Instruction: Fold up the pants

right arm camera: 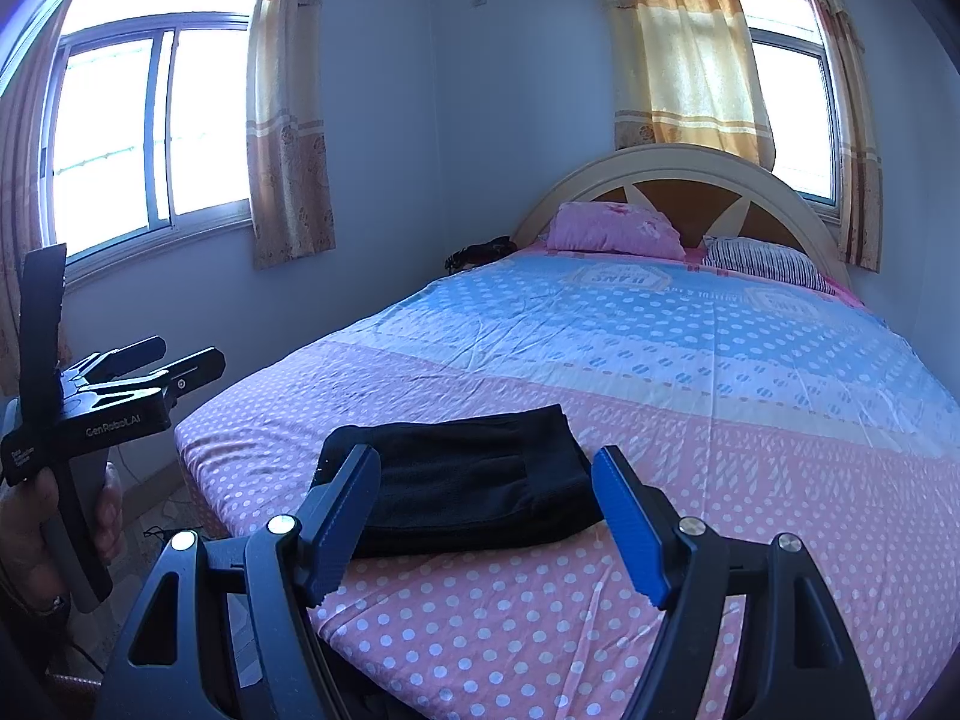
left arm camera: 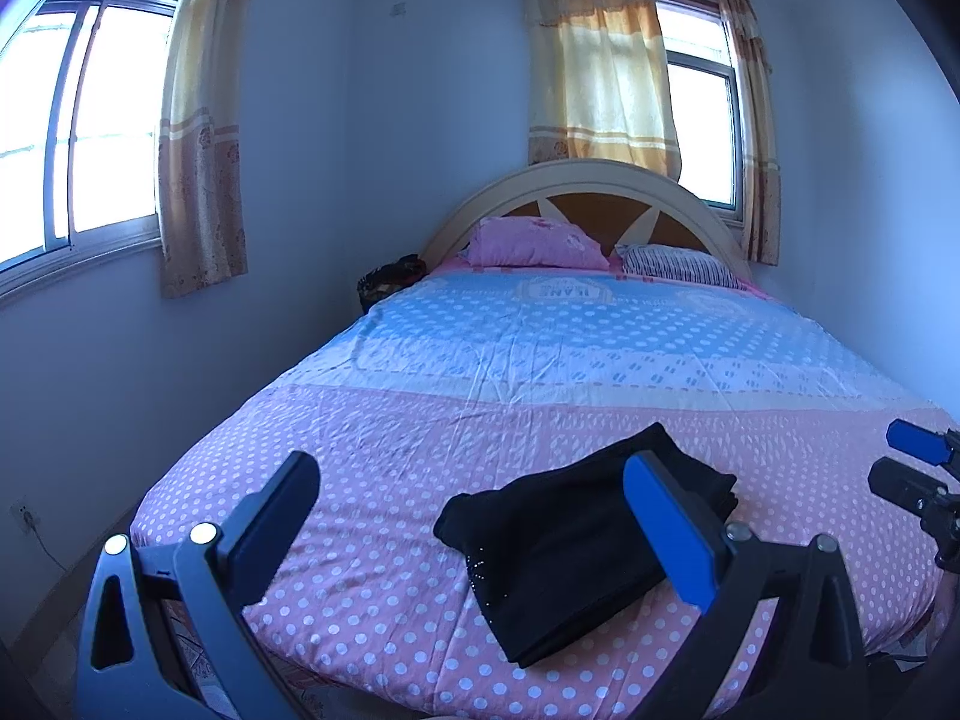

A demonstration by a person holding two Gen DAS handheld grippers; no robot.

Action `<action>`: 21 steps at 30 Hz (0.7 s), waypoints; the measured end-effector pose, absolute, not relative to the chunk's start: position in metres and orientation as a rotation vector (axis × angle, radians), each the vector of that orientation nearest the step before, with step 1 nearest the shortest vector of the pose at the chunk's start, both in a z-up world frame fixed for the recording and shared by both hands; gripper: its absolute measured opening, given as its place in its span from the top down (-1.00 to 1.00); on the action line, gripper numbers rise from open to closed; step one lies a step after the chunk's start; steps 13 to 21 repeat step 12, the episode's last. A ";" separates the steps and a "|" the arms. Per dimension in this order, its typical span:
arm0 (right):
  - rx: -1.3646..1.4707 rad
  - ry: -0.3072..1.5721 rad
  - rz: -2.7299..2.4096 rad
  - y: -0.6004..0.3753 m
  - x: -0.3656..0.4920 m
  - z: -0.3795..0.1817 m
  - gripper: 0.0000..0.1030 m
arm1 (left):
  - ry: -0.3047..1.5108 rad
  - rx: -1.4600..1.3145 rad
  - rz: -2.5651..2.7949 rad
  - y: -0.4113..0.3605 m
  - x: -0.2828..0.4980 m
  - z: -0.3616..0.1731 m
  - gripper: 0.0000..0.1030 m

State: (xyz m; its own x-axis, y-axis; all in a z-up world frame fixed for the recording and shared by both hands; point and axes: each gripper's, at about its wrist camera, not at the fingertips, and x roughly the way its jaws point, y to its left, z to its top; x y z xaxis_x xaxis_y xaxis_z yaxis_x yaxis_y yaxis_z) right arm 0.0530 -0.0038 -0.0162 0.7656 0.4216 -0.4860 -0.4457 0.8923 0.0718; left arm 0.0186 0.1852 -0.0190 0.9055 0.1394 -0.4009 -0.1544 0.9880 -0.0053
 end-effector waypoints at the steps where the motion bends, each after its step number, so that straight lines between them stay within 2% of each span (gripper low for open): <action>1: -0.050 0.517 0.471 -0.003 0.053 -0.016 -0.44 | 0.414 -0.038 0.152 0.186 0.019 -0.019 -1.00; 21: -0.053 0.530 0.470 -0.005 0.052 -0.021 -0.44 | 0.435 -0.010 0.147 0.181 0.023 -0.031 -1.00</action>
